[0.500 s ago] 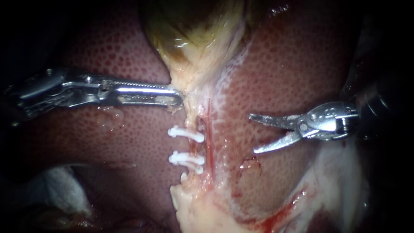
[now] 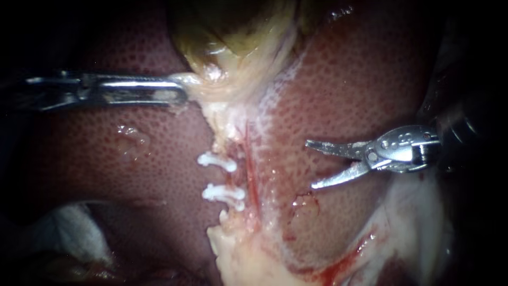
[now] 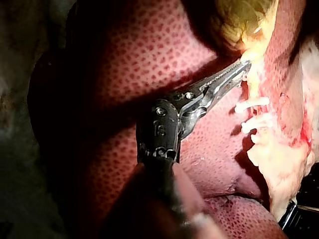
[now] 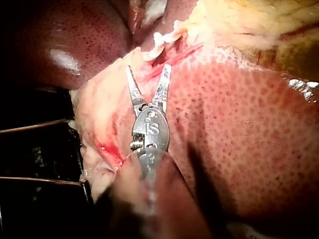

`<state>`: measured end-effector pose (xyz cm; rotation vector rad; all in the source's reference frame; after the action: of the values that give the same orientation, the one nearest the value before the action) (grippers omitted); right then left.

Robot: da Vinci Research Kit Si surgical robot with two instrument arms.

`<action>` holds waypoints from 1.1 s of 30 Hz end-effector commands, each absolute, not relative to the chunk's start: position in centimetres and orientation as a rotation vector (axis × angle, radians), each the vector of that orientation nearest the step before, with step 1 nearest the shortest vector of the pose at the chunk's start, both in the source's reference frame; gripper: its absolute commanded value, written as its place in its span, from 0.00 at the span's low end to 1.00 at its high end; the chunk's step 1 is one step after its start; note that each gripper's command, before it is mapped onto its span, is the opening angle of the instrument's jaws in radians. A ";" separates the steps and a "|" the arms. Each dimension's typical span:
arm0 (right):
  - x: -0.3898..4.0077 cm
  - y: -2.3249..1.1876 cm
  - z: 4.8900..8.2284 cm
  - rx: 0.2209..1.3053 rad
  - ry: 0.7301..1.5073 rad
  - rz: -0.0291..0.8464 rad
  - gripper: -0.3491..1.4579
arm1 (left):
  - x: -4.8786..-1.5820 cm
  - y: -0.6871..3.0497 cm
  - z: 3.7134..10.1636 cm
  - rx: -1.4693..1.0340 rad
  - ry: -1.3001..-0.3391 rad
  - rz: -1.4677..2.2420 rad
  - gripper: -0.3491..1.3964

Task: Go to the cutting position left tube

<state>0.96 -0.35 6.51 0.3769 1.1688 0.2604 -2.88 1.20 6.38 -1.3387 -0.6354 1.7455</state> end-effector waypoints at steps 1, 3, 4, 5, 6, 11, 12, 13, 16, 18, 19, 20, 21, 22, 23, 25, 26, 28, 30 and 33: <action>0.96 -0.35 6.51 0.374 1.167 0.262 0.98 | -2.84 1.21 6.32 -1.349 -0.627 1.744 0.00; 0.97 -0.34 6.51 0.374 1.167 0.262 0.98 | -2.80 1.22 6.24 -1.356 -0.624 1.742 0.00; 0.97 -0.34 6.51 0.374 1.167 0.262 0.98 | -2.79 1.21 6.21 -1.358 -0.623 1.739 0.00; 0.97 -0.34 6.51 0.374 1.167 0.263 0.98 | -2.78 1.20 6.19 -1.357 -0.623 1.738 0.00; 0.98 -0.34 6.51 0.374 1.167 0.263 0.98 | -2.78 1.20 6.18 -1.360 -0.622 1.735 0.00; 1.01 -0.36 6.52 0.377 1.169 0.260 0.98 | -2.79 1.18 6.15 -1.359 -0.620 1.735 0.00; 1.02 -0.37 6.53 0.381 1.172 0.257 0.98 | -2.79 1.18 6.15 -1.359 -0.620 1.735 0.00; 1.05 -0.38 6.54 0.382 1.173 0.256 0.98 | -2.78 1.17 6.14 -1.359 -0.620 1.735 0.00; 1.17 -0.45 6.62 0.393 1.180 0.250 0.98 | -2.78 1.17 6.14 -1.359 -0.620 1.735 0.00; 1.29 -0.52 6.71 0.411 1.172 0.245 0.98 | -2.78 1.17 6.14 -1.359 -0.619 1.735 0.00; 1.35 -0.56 6.75 0.415 1.164 0.245 0.98 | -2.79 1.16 6.14 -1.359 -0.619 1.735 0.00; 1.41 -0.59 6.80 0.425 1.159 0.249 0.98 | -2.79 1.16 6.14 -1.359 -0.618 1.735 0.00; 1.49 -0.63 6.86 0.432 1.156 0.247 0.98 | -2.80 1.16 6.14 -1.358 -0.617 1.735 0.00; 1.55 -0.66 6.91 0.440 1.152 0.245 0.98 | -2.81 1.16 6.14 -1.358 -0.617 1.735 0.00; 1.61 -0.69 6.96 0.444 1.147 0.245 0.98 | -2.82 1.15 6.13 -1.358 -0.616 1.735 0.00; 1.73 -0.76 7.07 0.460 1.131 0.247 0.98 | -2.84 1.15 6.12 -1.357 -0.614 1.734 0.00; 1.78 -0.78 7.12 0.464 1.126 0.248 0.98 | -2.85 1.14 6.11 -1.357 -0.613 1.734 0.00; 1.88 -0.82 7.23 0.478 1.120 0.256 0.98 | -2.85 1.14 6.10 -1.355 -0.609 1.733 0.00; 1.97 -0.85 7.33 0.486 1.111 0.258 0.98 | -2.86 1.13 6.09 -1.358 -0.605 1.737 0.00; 2.08 -0.90 7.47 0.504 1.097 0.265 0.98 | -2.87 1.13 6.08 -1.359 -0.607 1.738 0.00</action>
<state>2.11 -0.91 7.51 0.5058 1.0949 0.2654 -2.87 1.13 6.08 -1.3589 -0.6075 1.7363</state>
